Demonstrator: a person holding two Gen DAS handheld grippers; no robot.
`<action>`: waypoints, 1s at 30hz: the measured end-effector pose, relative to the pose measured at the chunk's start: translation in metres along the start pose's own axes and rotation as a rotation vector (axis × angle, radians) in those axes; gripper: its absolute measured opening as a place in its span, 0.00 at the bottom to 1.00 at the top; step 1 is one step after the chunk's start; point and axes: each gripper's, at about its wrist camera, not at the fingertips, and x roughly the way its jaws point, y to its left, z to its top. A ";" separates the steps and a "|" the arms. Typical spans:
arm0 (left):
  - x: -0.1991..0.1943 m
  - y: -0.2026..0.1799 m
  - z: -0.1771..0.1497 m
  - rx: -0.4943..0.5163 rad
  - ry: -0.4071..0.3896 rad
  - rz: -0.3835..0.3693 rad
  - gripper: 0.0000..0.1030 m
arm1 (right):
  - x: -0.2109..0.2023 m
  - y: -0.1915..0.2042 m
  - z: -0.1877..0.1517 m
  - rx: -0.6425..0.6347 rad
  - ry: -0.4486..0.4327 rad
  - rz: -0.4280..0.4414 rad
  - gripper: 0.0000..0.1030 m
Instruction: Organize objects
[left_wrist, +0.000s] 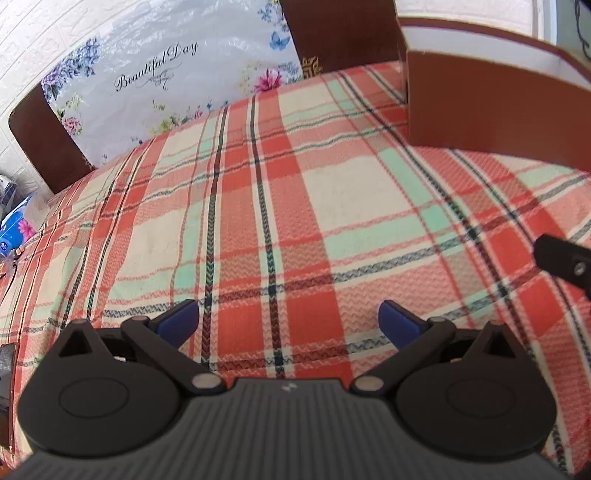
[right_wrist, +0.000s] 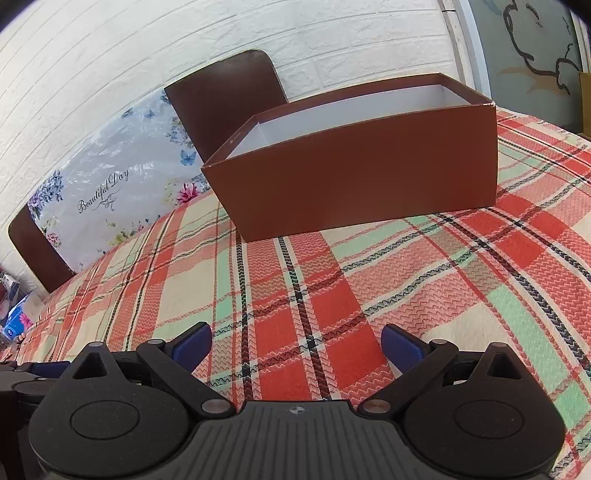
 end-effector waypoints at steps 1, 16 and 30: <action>-0.002 0.001 0.001 0.000 -0.010 0.000 1.00 | 0.000 0.000 0.000 0.000 0.000 0.000 0.95; -0.008 -0.003 0.000 0.009 -0.026 0.036 1.00 | 0.001 -0.007 0.002 0.002 0.001 0.006 0.96; -0.004 -0.005 -0.003 0.006 0.019 -0.005 1.00 | 0.001 -0.009 0.002 0.001 0.003 0.010 0.96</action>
